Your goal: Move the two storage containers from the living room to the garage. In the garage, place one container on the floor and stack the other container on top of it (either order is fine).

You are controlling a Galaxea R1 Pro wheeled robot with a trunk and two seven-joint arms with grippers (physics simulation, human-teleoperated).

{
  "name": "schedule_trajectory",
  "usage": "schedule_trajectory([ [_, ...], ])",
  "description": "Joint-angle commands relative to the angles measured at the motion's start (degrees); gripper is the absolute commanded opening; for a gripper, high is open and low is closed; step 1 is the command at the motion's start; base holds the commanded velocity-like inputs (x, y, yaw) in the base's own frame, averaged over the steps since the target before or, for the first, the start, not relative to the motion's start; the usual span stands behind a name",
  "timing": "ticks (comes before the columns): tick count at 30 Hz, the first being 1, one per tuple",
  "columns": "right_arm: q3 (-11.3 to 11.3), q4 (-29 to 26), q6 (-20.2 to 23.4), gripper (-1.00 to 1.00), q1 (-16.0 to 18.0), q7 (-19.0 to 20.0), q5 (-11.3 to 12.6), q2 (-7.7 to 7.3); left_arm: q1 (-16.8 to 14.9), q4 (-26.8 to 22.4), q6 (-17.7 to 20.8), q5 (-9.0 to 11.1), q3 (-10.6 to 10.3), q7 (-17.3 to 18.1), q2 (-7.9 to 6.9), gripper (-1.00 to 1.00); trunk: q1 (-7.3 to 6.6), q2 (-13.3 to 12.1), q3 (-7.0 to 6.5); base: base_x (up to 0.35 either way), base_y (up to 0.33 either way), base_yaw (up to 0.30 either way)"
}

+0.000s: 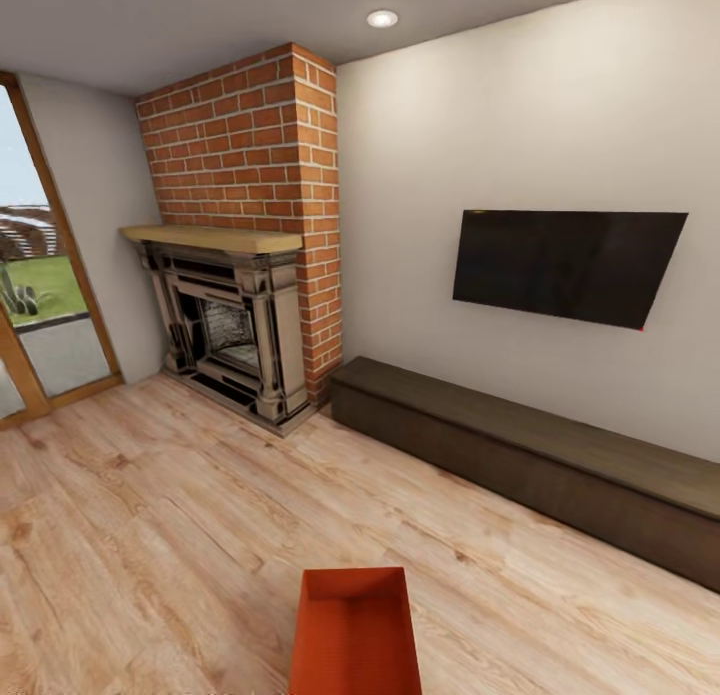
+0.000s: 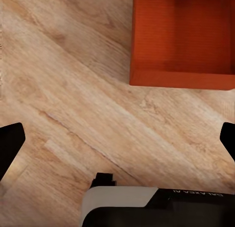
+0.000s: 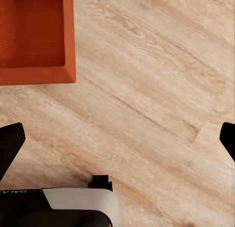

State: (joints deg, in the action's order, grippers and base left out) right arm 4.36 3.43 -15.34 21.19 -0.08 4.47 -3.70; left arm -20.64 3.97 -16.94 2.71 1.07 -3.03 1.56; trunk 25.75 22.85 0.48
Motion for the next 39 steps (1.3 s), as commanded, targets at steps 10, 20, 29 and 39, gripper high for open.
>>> schedule_trajectory([
  [10,0.5,0.3,-0.4,1.0,0.1,0.0,0.4,0.01,-0.1,0.3,-0.4,0.3,0.1,0.0,0.02,1.0,0.03,0.1,0.05,0.0,0.0,0.12],
  [20,0.5,0.2,-0.4,1.0,0.1,0.0,0.4,0.01,-0.1,0.3,-0.4,0.3,0.1,-0.1,0.02,1.0,0.03,0.1,0.05,0.179,0.0,0.002],
  [29,0.5,0.3,-0.4,1.0,0.1,0.0,0.4,0.01,-0.1,0.2,-0.4,0.3,0.1,0.0,0.02,1.0,0.03,0.1,0.05,0.325,0.0,0.0],
  [39,0.5,0.2,-0.4,1.0,0.1,0.0,0.4,0.01,-0.1,0.3,-0.4,0.3,0.1,0.0,0.02,1.0,0.03,0.1,-0.03,0.096,0.0,-0.054],
])
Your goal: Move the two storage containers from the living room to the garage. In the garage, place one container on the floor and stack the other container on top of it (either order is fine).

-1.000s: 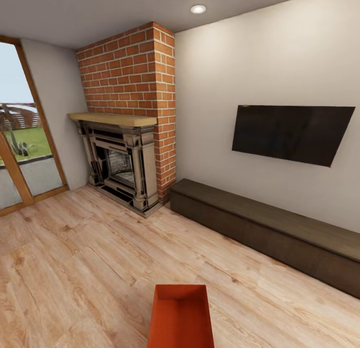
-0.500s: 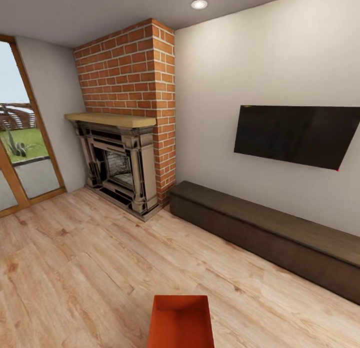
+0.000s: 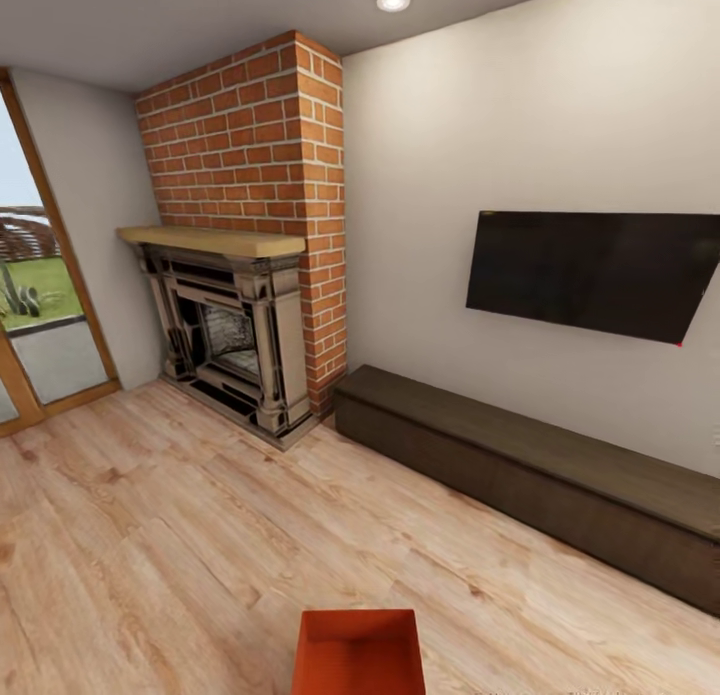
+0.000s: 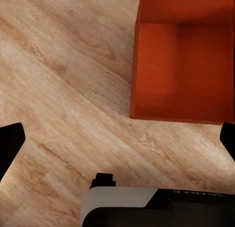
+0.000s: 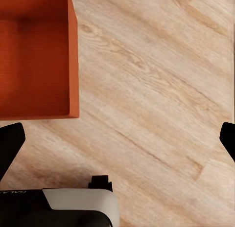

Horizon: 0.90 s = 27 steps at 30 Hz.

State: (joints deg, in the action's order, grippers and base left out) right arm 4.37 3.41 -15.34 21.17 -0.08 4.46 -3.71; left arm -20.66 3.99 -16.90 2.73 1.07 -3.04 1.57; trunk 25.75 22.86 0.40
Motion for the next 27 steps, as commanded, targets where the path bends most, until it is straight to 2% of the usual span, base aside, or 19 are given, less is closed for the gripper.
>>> schedule_trajectory([
  [1,0.5,0.3,-0.4,1.0,0.1,0.0,0.5,0.02,-0.1,0.2,-0.4,0.3,0.1,0.0,0.01,1.0,0.03,0.1,0.01,0.002,0.0,-0.236],
  [8,0.5,0.3,-0.4,1.0,0.1,0.0,0.5,0.02,-0.1,0.2,-0.4,0.3,0.1,0.0,0.01,1.0,0.03,0.1,-0.11,0.001,0.0,-0.111],
  [20,0.5,0.3,-0.4,1.0,0.1,0.0,0.5,0.02,-0.1,0.2,-0.4,0.3,0.1,0.0,0.01,1.0,0.03,0.1,-0.11,0.0,0.0,0.0],
  [27,0.5,0.3,-0.4,1.0,0.1,0.0,0.5,0.02,-0.1,0.3,-0.4,0.3,0.1,0.0,0.01,1.0,0.03,0.1,-0.11,0.0,0.0,0.077],
])
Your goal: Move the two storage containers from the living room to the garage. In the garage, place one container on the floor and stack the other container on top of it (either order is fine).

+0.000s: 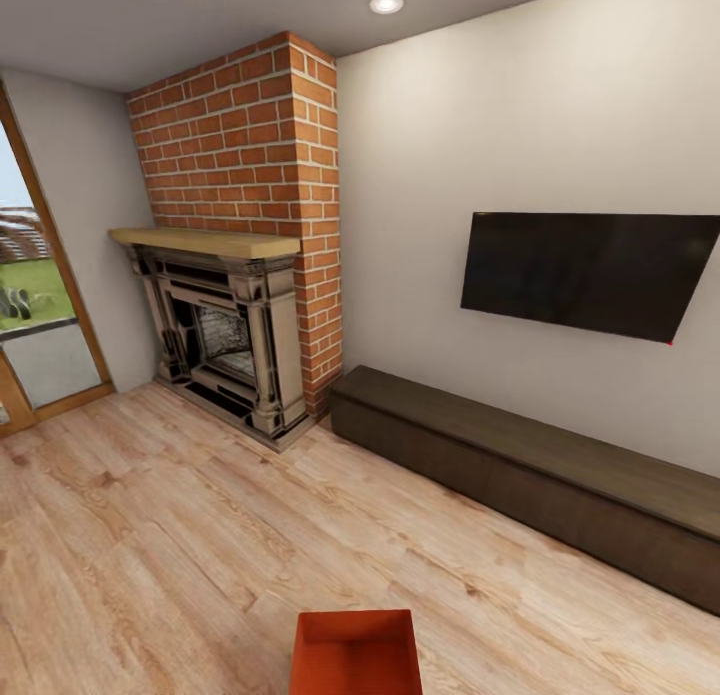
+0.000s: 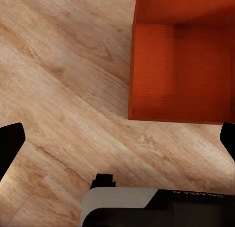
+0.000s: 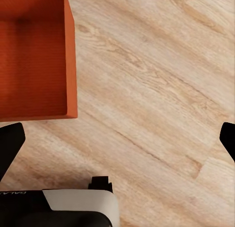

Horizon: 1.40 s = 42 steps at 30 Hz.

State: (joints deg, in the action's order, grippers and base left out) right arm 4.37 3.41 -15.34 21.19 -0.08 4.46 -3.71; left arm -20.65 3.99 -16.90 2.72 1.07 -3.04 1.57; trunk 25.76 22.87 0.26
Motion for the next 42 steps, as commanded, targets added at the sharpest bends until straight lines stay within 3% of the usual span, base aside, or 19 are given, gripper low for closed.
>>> schedule_trajectory([
  [1,0.5,0.2,-0.4,1.0,0.1,0.0,0.5,0.02,-0.1,0.3,-0.4,0.3,0.1,0.0,0.01,1.0,0.03,0.1,0.03,0.0,0.0,0.011],
  [42,0.5,0.2,-0.4,1.0,0.1,-0.1,0.4,0.02,-0.1,0.3,-0.5,0.3,0.1,0.0,0.01,1.0,0.03,0.1,0.03,0.03,0.0,0.0],
])
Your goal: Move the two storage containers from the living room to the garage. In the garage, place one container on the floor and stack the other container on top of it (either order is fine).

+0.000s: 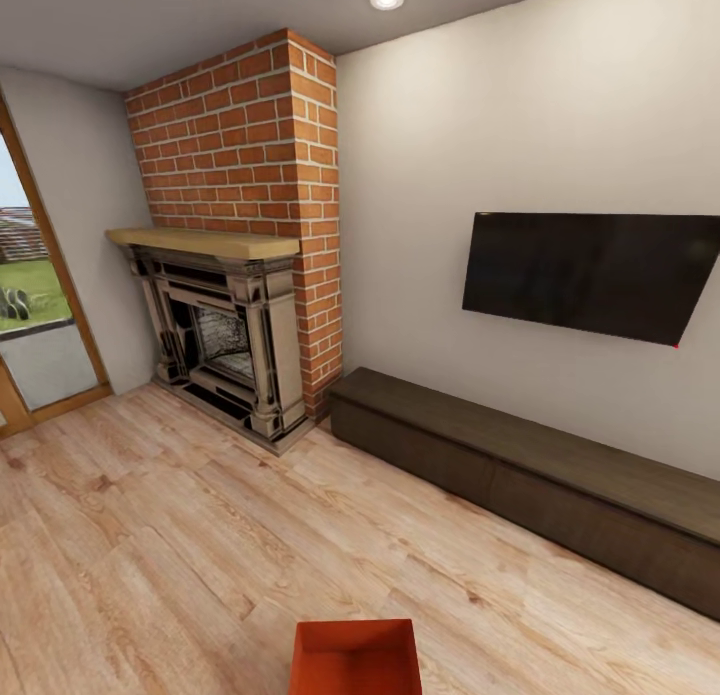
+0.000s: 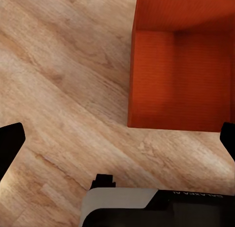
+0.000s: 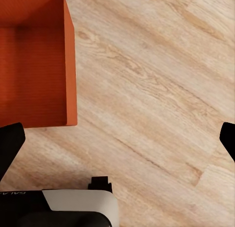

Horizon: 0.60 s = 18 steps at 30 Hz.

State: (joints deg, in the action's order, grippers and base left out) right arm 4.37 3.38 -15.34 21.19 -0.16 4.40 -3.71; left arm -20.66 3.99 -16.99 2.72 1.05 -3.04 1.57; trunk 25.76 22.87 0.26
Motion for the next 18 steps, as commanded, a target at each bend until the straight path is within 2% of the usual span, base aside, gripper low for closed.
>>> schedule_trajectory([
  [1,0.5,0.2,-0.4,1.0,0.1,0.0,0.4,0.02,-0.1,0.2,-0.4,0.3,0.1,0.0,0.01,1.0,0.03,0.1,0.03,0.004,0.0,0.0],
  [18,0.5,0.0,-0.4,1.0,0.1,0.0,0.4,0.02,-0.1,0.2,-0.5,0.3,0.1,0.0,-0.07,1.0,0.03,0.1,0.03,0.0,0.0,0.0],
])
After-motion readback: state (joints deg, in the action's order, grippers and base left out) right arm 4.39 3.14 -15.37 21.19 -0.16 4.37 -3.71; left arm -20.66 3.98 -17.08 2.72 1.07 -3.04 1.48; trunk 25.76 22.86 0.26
